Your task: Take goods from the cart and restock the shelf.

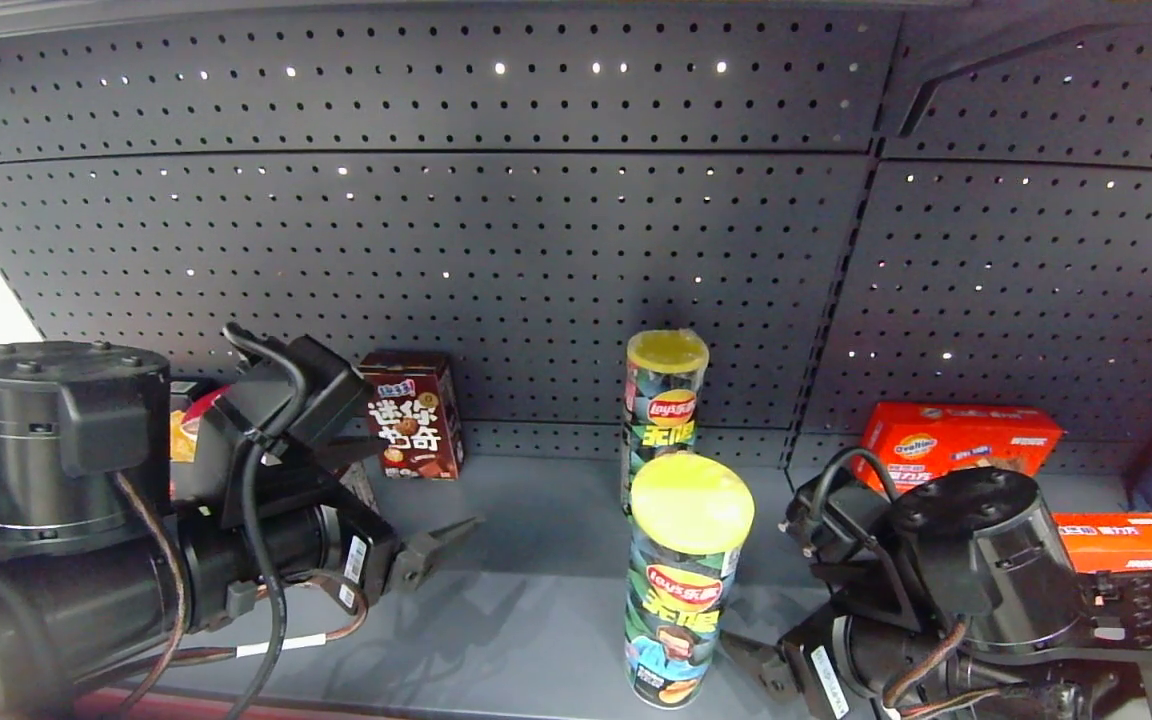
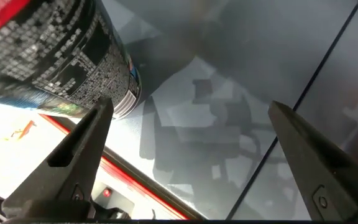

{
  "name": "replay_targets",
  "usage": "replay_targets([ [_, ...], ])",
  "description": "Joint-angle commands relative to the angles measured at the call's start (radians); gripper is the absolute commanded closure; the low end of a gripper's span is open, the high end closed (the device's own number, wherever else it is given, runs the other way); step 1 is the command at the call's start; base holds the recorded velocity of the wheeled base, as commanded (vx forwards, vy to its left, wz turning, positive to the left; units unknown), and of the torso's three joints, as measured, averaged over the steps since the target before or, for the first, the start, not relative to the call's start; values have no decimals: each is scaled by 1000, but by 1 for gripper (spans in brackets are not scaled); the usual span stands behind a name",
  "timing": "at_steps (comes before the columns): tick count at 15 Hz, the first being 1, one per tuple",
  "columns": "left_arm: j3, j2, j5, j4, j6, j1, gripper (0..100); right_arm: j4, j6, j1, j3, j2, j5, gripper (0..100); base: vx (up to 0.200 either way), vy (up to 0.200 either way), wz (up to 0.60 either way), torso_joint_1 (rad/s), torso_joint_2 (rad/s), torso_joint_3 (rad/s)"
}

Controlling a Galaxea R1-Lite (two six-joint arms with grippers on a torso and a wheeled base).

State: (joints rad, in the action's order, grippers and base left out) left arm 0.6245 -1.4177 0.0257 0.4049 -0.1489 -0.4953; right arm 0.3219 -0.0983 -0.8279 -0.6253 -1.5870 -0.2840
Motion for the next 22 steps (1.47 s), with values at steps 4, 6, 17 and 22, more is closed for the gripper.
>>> replay_targets([
  [4,-12,3,2,0,0,0,0,2,0,1,-1,-13,0,0,0,0,0,0,0,0],
  [6,-12,5,2,0,0,0,0,9,0,0,-2,-21,0,0,0,0,0,0,0,0],
  [17,-49,54,2,2,0,0,0,9,-1,9,68,81,-6,0,0,0,0,0,0,0],
  [22,-57,215,-1,2,3,31,0,-20,-6,95,88,372,-49,0,0,0,0,0,0,0],
])
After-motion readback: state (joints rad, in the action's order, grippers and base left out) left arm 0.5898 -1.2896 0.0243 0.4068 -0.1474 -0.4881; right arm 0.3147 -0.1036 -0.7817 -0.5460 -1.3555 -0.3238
